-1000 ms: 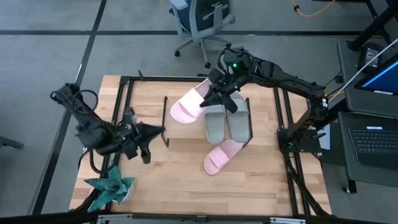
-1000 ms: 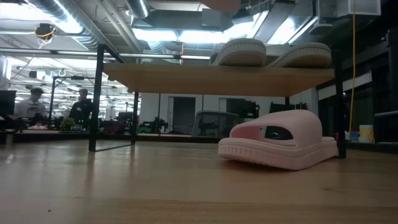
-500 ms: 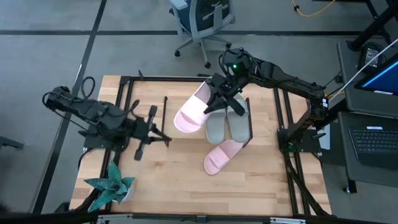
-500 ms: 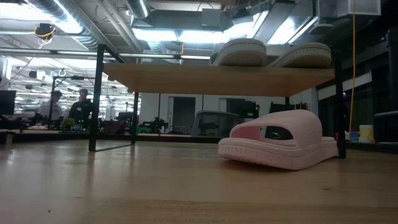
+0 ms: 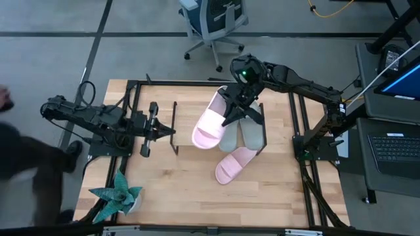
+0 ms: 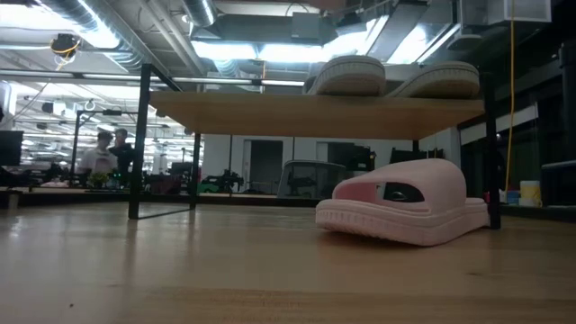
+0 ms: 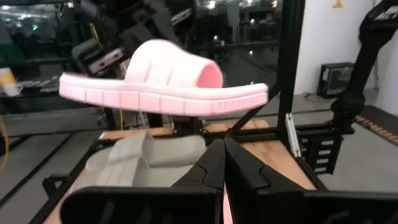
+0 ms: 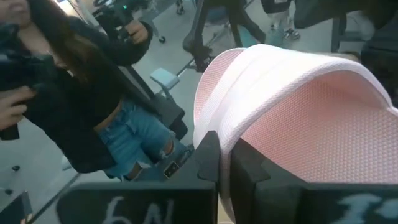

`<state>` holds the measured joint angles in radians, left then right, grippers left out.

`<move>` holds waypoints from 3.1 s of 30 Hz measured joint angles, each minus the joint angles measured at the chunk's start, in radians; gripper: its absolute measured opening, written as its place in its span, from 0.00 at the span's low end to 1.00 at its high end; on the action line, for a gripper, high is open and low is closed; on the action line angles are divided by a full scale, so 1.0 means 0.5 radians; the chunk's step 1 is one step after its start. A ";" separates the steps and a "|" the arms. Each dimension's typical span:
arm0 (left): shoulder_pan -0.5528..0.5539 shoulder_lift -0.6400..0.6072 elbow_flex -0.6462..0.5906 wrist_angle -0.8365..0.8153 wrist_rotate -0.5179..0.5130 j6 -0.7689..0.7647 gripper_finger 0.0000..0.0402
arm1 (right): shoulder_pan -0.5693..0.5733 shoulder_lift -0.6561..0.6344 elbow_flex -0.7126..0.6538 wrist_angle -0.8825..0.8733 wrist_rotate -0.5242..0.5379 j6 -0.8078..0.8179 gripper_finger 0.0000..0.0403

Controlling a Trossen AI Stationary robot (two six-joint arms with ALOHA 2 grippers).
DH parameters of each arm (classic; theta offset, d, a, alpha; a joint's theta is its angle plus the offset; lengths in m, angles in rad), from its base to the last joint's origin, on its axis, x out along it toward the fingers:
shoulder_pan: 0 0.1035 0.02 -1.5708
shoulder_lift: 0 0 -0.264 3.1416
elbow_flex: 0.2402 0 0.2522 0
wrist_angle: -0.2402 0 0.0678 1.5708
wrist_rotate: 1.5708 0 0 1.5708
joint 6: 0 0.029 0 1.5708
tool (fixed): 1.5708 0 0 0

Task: Pick and place slides into the shelf
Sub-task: Put the left pink slide on the shelf

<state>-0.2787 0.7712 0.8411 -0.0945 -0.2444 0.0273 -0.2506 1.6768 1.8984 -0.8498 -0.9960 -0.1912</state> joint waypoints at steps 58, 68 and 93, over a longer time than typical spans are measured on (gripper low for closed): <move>0.067 0.043 -0.009 -0.001 -0.001 0.002 0.00 | 0.154 0.597 -0.002 -0.244 0.390 -0.736 0.04; 0.067 0.043 -0.009 -0.001 -0.001 0.002 0.00 | 0.154 0.597 -0.002 -0.237 0.601 -0.740 0.04; 0.067 0.043 -0.009 -0.001 -0.001 0.003 0.00 | 0.140 0.594 -0.001 -0.242 0.715 -0.462 0.08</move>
<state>-0.2454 0.7926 0.8368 -0.0952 -0.2450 0.0288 -0.1806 1.9739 1.8980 -0.9710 -0.6383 -0.4223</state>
